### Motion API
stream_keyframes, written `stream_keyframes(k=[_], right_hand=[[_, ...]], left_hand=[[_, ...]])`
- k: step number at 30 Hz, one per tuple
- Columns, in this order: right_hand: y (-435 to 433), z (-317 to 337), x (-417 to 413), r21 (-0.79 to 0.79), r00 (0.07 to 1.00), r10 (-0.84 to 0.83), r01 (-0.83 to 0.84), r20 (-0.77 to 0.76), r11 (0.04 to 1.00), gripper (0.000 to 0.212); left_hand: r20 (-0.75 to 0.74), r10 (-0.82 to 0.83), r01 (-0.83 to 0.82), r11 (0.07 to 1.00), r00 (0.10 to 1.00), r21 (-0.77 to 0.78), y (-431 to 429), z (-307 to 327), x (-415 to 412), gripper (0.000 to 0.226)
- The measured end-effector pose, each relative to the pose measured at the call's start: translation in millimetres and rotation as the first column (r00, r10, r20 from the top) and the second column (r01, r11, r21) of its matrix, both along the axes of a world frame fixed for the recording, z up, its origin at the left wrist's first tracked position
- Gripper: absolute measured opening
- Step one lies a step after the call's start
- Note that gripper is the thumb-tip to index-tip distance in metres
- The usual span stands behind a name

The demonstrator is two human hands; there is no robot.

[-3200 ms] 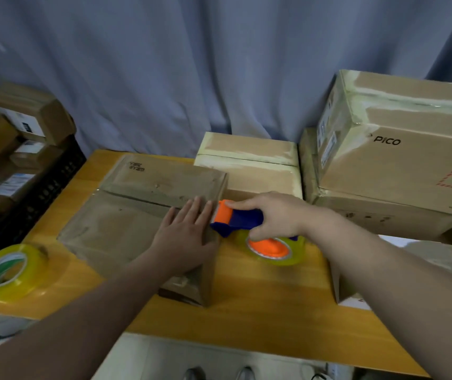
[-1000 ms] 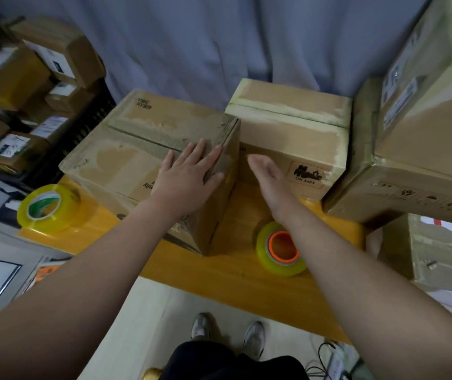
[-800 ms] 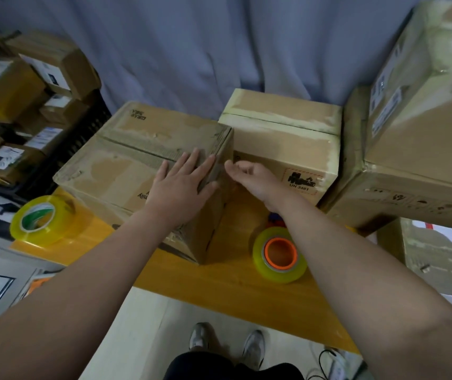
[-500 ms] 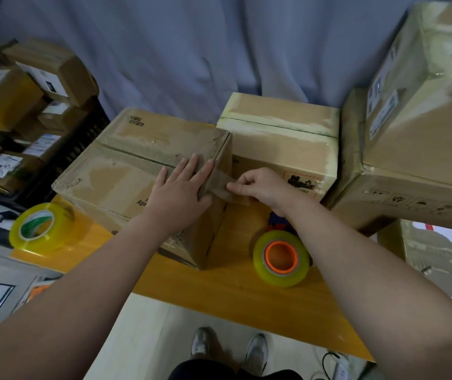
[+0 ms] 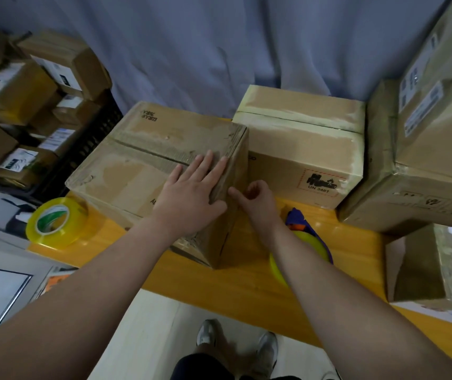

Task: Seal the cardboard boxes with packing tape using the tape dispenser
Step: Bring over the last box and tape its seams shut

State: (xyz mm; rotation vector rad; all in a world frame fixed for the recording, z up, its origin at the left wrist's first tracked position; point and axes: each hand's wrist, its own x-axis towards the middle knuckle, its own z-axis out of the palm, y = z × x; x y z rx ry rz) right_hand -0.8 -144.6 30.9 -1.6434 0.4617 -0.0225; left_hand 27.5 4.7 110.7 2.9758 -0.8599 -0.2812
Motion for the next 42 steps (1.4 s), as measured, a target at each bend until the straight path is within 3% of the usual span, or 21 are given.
stream_keyframes(k=[3, 5, 7, 9, 11, 13, 16, 18, 20, 22, 24, 25, 27, 29, 31, 33, 35, 42], right_hand=[[3, 17, -7, -0.136, 0.98, -0.143, 0.162, 0.14, 0.977, 0.035], [17, 35, -14, 0.15, 0.987, -0.111, 0.094, 0.113, 0.984, 0.056], [36, 45, -16, 0.445, 0.998, 0.061, -0.048, -0.013, 0.894, 0.086], [52, 49, -13, 0.546, 0.985, 0.169, -0.123, -0.033, 0.828, 0.101], [56, 53, -4, 0.582, 0.994, 0.09, -0.036, -0.064, 0.813, 0.099], [60, 51, 5, 0.507, 0.991, -0.001, 0.068, -0.13, 0.859, 0.084], [69, 44, 6, 0.513, 0.934, 0.104, 0.093, -0.342, 0.853, 0.107], [79, 51, -2, 0.498, 0.914, 0.159, 0.054, -0.374, 0.865, 0.1], [81, 64, -5, 0.39, 0.94, 0.003, 0.139, -0.341, 0.91, 0.081], [75, 76, 2, 0.098, 0.966, -0.245, 0.253, -0.085, 0.962, 0.061], [68, 91, 19, -0.327, 0.979, -0.141, 0.183, 0.147, 0.927, 0.055], [66, 93, 31, -0.515, 0.991, -0.012, 0.078, 0.131, 0.854, 0.054], [69, 95, 53, -0.764, 0.978, 0.191, -0.184, -0.081, 0.618, 0.056], [76, 93, 66, -0.802, 0.913, 0.274, -0.398, -0.301, 0.445, 0.058], [79, 88, 68, -0.752, 0.878, 0.28, -0.478, -0.389, 0.454, 0.059], [78, 86, 63, -0.745, 0.878, 0.272, -0.477, -0.393, 0.466, 0.058], [76, 88, 58, -0.737, 0.886, 0.269, -0.463, -0.377, 0.493, 0.058], [77, 89, 57, -0.725, 0.879, 0.25, -0.477, -0.406, 0.497, 0.06]], left_hand=[[-0.004, -0.004, 0.004, 1.0, 1.0, -0.01, -1, -1, 1, 0.075], [-0.016, -0.018, 0.017, 1.0, 1.0, -0.012, -2, -1, 0, 0.073], [-0.026, -0.05, 0.049, 0.999, 0.998, -0.019, -1, 0, 1, 0.071], [-0.051, -0.082, 0.082, 0.997, 0.995, -0.014, 2, 2, 2, 0.07], [-0.081, -0.105, 0.105, 0.994, 0.991, -0.001, 4, 4, 6, 0.07], [-0.109, -0.117, 0.118, 0.993, 0.987, 0.006, 9, 7, 11, 0.071], [-0.12, -0.17, 0.174, 0.984, 0.978, 0.027, 24, 14, 15, 0.074], [-0.126, -0.229, 0.236, 0.971, 0.965, 0.044, 42, 16, 18, 0.075], [-0.155, -0.272, 0.287, 0.954, 0.95, 0.083, 69, 21, 24, 0.076], [-0.196, -0.291, 0.32, 0.937, 0.936, 0.139, 98, 29, 35, 0.075], [-0.238, -0.281, 0.316, 0.94, 0.93, 0.126, 116, 38, 38, 0.062], [-0.248, -0.275, 0.304, 0.949, 0.929, 0.086, 120, 40, 34, 0.057], [-0.23, -0.276, 0.285, 0.958, 0.933, 0.007, 117, 37, 17, 0.063], [-0.157, -0.218, 0.22, 0.976, 0.963, -0.008, 113, 22, 16, 0.084], [-0.075, -0.047, 0.047, 0.999, 0.996, 0.001, 119, 9, 44, 0.101], [-0.043, 0.092, -0.09, 0.995, 0.995, 0.049, 126, 5, 82, 0.086], [-0.048, 0.136, -0.133, 0.989, 0.989, 0.071, 126, 4, 115, 0.075], [-0.03, 0.32, -0.318, 0.947, 0.947, 0.051, 105, 6, 154, 0.086]])
